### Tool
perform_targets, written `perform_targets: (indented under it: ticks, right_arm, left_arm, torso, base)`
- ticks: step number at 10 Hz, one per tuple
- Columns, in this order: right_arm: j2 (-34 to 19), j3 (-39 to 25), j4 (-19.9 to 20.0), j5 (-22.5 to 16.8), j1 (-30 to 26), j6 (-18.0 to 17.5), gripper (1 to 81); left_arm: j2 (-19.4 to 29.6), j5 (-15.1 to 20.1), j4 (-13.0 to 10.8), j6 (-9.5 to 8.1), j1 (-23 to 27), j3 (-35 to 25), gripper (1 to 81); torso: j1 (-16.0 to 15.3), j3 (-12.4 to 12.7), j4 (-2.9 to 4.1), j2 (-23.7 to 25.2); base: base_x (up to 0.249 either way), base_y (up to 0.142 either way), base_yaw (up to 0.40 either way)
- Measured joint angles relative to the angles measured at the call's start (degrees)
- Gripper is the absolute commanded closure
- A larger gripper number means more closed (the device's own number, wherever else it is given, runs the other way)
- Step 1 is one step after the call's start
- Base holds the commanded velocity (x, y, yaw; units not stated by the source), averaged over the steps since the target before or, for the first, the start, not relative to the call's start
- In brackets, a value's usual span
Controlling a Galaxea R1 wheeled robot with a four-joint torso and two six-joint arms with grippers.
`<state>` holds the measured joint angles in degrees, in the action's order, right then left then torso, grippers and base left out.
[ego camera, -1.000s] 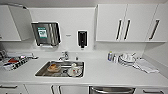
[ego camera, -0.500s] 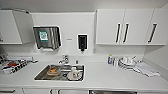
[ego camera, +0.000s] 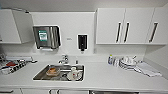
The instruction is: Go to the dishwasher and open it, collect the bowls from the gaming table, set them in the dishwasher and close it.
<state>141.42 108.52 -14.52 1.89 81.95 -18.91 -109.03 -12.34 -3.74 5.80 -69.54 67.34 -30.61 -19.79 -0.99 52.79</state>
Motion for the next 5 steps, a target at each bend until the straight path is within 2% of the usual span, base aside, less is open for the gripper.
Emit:
perform_targets:
  ticks: [5]
  right_arm:
    - [0.0, -0.1, 0.0, 0.1, -1.2, -0.4, 1.0]
  left_arm:
    - [1.0, 0.4, -0.1, -0.02, 0.3, 0.4, 1.0]
  torso:
    - [-6.3, -9.2, 0.0, 9.7]
  base:
    - [0.0, 0.0, 0.0]
